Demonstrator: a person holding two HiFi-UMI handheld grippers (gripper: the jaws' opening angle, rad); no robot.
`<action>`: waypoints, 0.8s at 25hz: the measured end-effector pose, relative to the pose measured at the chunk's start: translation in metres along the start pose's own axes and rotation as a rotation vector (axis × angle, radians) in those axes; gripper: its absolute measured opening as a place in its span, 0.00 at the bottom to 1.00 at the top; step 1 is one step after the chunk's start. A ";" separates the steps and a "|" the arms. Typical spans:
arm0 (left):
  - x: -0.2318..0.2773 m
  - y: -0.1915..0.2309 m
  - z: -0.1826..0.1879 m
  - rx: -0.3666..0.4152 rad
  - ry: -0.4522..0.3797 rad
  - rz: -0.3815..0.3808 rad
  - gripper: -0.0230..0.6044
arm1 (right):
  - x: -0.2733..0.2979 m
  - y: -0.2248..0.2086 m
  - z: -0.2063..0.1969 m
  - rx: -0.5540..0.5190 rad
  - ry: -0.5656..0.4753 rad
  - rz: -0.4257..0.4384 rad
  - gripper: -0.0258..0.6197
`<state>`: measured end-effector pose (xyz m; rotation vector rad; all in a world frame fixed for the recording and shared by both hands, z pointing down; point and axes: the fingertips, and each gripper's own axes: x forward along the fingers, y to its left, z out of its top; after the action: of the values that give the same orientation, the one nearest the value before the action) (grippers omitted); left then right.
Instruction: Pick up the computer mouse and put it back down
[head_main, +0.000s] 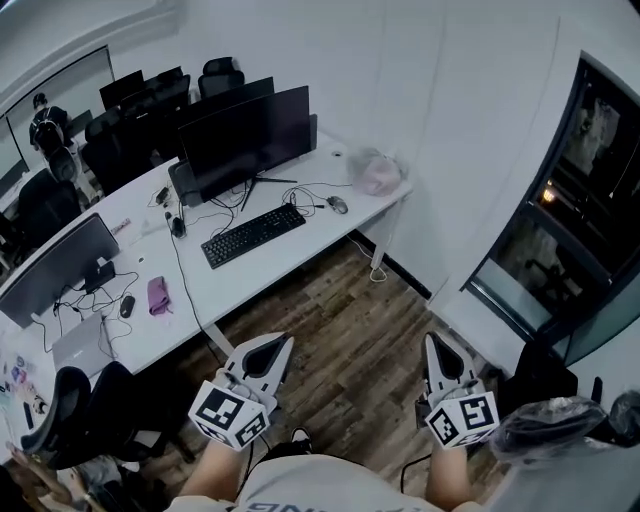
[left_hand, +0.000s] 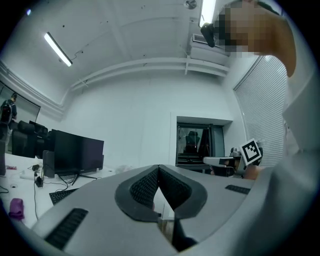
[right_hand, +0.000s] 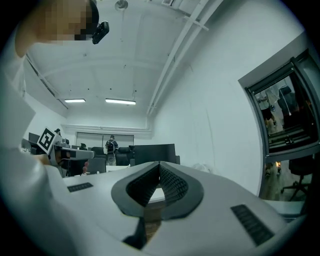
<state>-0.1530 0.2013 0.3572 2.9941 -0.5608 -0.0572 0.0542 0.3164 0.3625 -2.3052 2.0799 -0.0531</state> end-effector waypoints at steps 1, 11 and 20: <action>0.000 0.011 0.000 -0.005 0.002 0.009 0.04 | 0.012 0.005 -0.002 0.000 0.006 0.011 0.07; 0.005 0.093 -0.002 -0.015 0.008 0.029 0.04 | 0.095 0.041 -0.015 -0.002 0.034 0.045 0.07; 0.025 0.125 -0.010 -0.044 0.004 0.034 0.04 | 0.140 0.037 -0.018 -0.023 0.055 0.062 0.07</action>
<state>-0.1742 0.0772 0.3787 2.9410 -0.6016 -0.0601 0.0306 0.1737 0.3787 -2.2757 2.1876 -0.0917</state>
